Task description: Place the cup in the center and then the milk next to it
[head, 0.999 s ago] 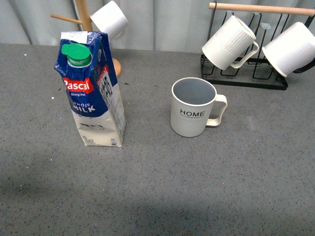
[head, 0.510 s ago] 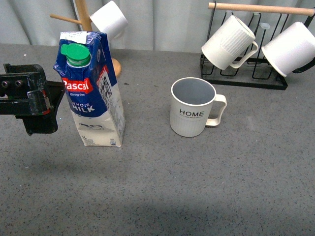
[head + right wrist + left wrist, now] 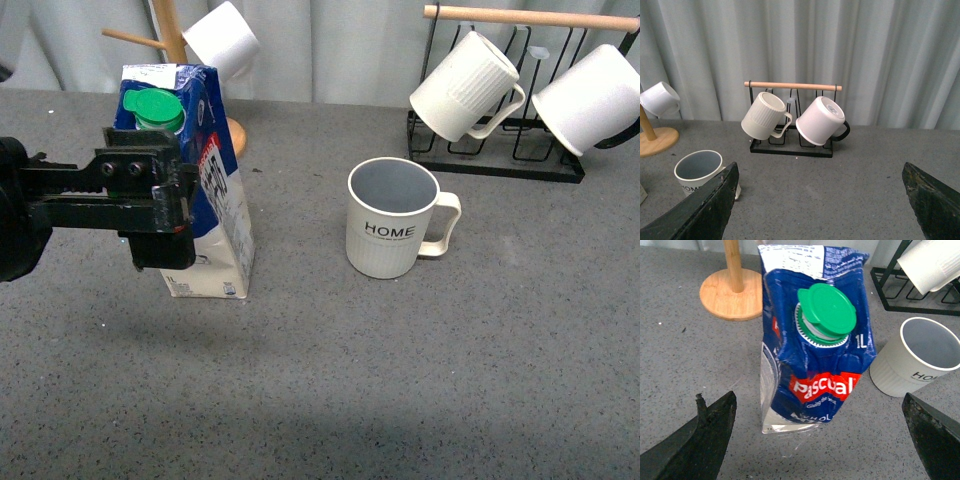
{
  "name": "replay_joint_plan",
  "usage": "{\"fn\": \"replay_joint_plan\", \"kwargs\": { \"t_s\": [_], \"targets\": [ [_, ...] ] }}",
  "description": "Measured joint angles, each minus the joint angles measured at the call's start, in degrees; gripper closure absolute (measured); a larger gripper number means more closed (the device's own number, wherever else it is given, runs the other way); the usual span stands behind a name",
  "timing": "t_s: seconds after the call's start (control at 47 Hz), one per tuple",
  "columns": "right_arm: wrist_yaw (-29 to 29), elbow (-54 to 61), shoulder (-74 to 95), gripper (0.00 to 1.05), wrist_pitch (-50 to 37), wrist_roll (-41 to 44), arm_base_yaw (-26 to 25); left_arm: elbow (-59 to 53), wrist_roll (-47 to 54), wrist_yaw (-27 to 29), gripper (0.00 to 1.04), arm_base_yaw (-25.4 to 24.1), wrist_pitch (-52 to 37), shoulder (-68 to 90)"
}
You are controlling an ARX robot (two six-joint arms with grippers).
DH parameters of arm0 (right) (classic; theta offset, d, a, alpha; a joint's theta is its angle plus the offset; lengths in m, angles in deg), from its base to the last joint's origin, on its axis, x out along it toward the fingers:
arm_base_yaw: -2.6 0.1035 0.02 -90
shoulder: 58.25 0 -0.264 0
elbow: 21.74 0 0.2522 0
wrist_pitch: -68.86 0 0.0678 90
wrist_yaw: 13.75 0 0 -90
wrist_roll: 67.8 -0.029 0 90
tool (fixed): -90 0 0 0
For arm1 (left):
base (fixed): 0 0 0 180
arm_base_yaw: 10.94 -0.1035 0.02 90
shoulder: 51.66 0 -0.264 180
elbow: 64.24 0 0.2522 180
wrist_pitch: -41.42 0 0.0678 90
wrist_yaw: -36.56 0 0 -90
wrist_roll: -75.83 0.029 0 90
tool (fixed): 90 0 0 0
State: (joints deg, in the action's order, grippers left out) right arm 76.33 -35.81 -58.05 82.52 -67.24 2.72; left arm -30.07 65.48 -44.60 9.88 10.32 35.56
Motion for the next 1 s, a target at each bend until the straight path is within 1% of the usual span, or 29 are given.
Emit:
{"fn": "replay_joint_plan", "kwargs": {
  "t_s": [0.213,0.446,0.68,0.999],
  "targets": [
    [0.0,0.0,0.0,0.09,0.0,0.0,0.0,2.0,-1.2,-0.3,0.06,1.1,-0.3,2.8],
    [0.0,0.0,0.0,0.09,0.0,0.0,0.0,3.2,-0.8,0.0,0.06,1.3,-1.9,5.4],
    [0.0,0.0,0.0,0.09,0.0,0.0,0.0,4.4,1.1,0.4,0.06,0.0,-4.1,8.0],
    [0.0,0.0,0.0,0.09,0.0,0.0,0.0,6.2,1.6,0.2,0.07,-1.8,-4.2,10.6]
  ]
}}
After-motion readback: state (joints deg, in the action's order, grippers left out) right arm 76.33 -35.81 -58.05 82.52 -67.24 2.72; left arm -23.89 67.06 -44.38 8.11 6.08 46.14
